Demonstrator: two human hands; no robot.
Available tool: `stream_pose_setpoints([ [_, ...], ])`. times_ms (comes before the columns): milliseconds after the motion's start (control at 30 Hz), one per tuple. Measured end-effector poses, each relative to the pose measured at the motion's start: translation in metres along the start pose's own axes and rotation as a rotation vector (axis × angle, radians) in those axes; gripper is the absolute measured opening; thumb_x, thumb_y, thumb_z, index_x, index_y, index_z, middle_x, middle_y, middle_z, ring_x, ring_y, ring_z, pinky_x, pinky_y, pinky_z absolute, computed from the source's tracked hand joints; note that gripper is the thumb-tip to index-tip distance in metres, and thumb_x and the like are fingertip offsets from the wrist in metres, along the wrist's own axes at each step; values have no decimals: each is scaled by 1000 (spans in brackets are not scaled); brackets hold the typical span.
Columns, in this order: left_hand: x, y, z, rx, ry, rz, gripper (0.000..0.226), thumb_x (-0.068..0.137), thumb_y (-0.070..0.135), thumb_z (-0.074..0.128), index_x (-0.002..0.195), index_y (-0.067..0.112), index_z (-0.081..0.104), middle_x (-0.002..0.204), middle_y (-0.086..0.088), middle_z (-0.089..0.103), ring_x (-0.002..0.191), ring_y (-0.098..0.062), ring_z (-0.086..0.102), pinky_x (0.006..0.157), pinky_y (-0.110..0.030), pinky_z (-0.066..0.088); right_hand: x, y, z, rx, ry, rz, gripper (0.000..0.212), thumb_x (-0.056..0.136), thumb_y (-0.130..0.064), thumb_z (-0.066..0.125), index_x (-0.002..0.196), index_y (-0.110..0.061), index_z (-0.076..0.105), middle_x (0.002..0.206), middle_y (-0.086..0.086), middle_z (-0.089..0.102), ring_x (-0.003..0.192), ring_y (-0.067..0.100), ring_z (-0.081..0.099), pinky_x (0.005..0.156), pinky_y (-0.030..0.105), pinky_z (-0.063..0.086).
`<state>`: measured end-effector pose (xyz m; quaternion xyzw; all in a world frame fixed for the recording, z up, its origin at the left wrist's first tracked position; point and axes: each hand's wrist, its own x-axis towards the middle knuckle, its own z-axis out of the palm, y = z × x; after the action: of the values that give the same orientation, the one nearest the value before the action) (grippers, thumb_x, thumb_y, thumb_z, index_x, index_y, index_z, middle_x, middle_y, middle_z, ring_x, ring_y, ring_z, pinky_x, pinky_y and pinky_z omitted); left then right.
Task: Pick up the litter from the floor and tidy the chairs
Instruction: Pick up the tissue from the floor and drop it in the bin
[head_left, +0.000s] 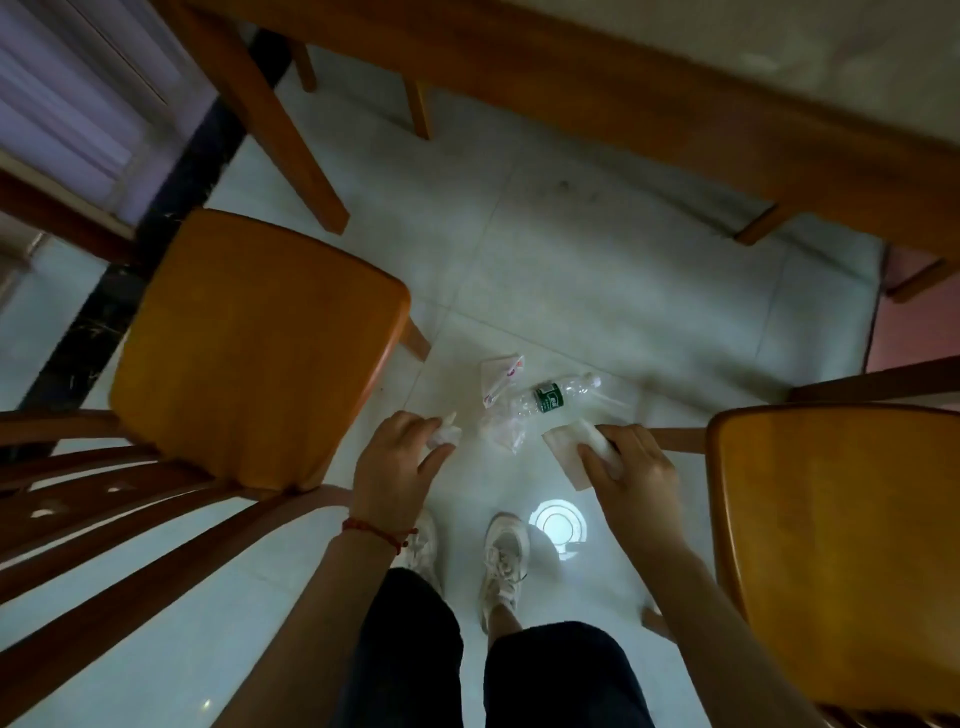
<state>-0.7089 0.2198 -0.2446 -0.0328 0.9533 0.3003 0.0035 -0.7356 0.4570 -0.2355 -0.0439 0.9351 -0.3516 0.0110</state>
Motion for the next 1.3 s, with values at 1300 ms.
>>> stream_pose_setpoints([
  [1300,-561,-89,-222,211,643,-825,27,59,5,85,81,-1,70,73,-13,64,62,-28,62,47,-30,52,-303,-350,104,-26,-577,-893,18,77,-8,71,94,-4,66,85,11,66,67,20,60,56,17,43],
])
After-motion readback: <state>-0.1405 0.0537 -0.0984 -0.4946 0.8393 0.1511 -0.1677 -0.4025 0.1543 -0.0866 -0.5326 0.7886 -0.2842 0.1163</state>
